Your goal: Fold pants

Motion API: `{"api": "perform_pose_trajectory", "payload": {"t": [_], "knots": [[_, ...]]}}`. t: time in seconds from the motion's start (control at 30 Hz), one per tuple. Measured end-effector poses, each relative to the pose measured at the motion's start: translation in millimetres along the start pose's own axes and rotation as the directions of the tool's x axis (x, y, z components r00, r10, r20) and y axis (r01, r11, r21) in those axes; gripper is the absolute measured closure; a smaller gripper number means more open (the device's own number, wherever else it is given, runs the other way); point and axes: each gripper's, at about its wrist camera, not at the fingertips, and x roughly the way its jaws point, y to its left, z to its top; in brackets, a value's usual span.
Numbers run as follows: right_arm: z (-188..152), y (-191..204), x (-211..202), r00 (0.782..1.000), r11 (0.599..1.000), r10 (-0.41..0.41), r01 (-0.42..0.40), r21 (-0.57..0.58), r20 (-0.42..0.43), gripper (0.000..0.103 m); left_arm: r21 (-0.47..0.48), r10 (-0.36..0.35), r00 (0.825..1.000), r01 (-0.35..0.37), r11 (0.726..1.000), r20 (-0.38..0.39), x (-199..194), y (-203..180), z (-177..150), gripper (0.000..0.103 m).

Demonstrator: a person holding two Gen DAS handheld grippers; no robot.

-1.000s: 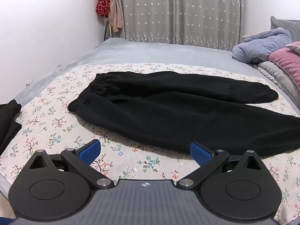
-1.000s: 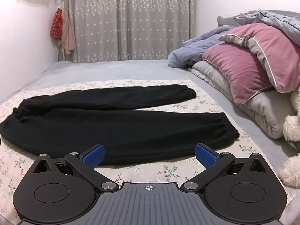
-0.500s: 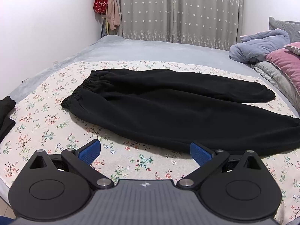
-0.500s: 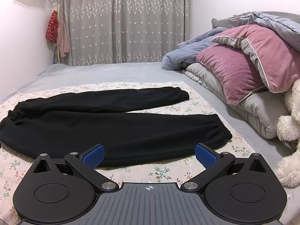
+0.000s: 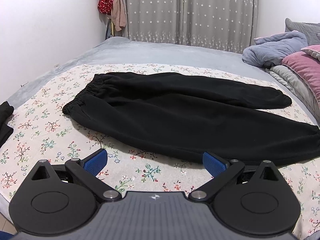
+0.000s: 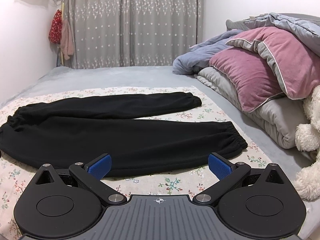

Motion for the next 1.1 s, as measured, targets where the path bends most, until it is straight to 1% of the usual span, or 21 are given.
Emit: {"api": "perform_pose_trajectory", "payload": {"t": [0.57,0.87,1.1], "knots": [[-0.5,1.9,0.1,1.000,1.000,-0.001,0.001,0.001,-0.002,0.000,-0.005,-0.005,1.000,0.005,1.000,0.005,3.7,-1.2,-1.5,0.000],[1.4,-1.9,-1.8,1.000,1.000,-0.003,0.003,-0.001,0.005,0.000,0.018,-0.010,1.000,0.009,1.000,0.012,4.8,-7.2,-3.7,0.000],[-0.3,-1.0,-1.8,1.000,1.000,-0.003,0.003,-0.007,0.001,0.000,0.024,-0.013,1.000,0.012,1.000,0.015,5.0,-4.7,-4.6,0.000]]}}
